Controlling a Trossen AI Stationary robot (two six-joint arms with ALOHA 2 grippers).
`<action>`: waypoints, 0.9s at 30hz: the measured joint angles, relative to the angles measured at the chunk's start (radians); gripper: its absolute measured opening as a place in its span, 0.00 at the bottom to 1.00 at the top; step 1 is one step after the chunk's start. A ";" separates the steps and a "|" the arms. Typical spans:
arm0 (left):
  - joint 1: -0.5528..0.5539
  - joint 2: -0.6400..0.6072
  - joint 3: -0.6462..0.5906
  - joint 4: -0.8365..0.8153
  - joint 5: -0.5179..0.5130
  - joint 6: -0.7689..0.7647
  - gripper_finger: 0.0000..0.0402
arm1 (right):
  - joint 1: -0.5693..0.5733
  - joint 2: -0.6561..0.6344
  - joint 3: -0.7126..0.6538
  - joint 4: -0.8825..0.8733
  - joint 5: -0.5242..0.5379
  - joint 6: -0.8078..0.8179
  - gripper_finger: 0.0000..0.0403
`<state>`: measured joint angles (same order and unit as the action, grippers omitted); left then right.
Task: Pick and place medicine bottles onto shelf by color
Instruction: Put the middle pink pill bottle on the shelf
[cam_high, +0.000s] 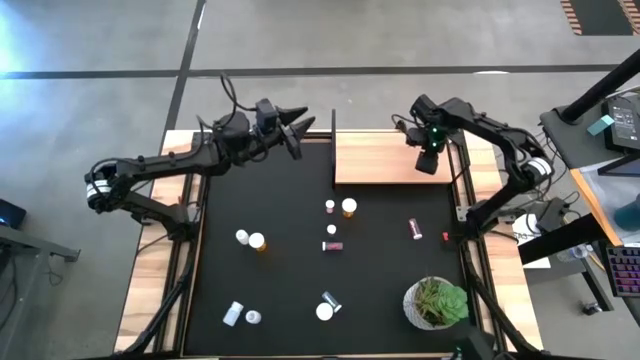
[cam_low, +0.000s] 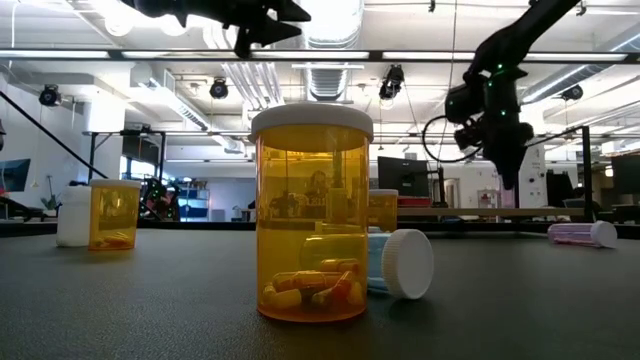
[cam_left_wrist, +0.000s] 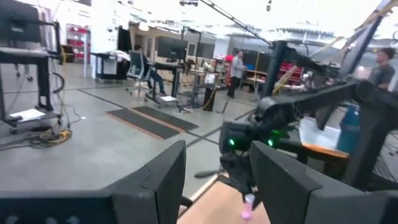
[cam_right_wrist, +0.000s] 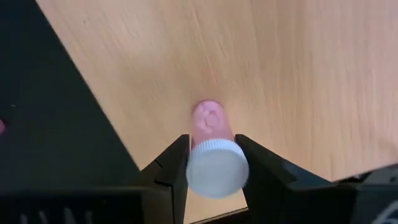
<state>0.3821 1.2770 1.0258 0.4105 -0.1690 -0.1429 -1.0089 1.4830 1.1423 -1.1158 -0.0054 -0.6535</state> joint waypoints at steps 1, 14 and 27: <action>0.005 0.000 0.002 0.001 -0.001 0.000 0.41 | 0.000 0.007 0.003 0.003 0.009 -0.006 0.28; 0.016 0.000 0.004 0.001 -0.005 0.000 0.41 | -0.067 0.012 0.013 0.066 0.034 0.041 0.26; 0.033 0.000 0.003 0.001 -0.013 0.002 0.41 | -0.079 0.012 0.013 0.133 0.059 0.129 0.26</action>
<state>0.4150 1.2766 1.0290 0.4110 -0.1822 -0.1413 -1.0874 1.4952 1.1553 -0.9830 0.0531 -0.5249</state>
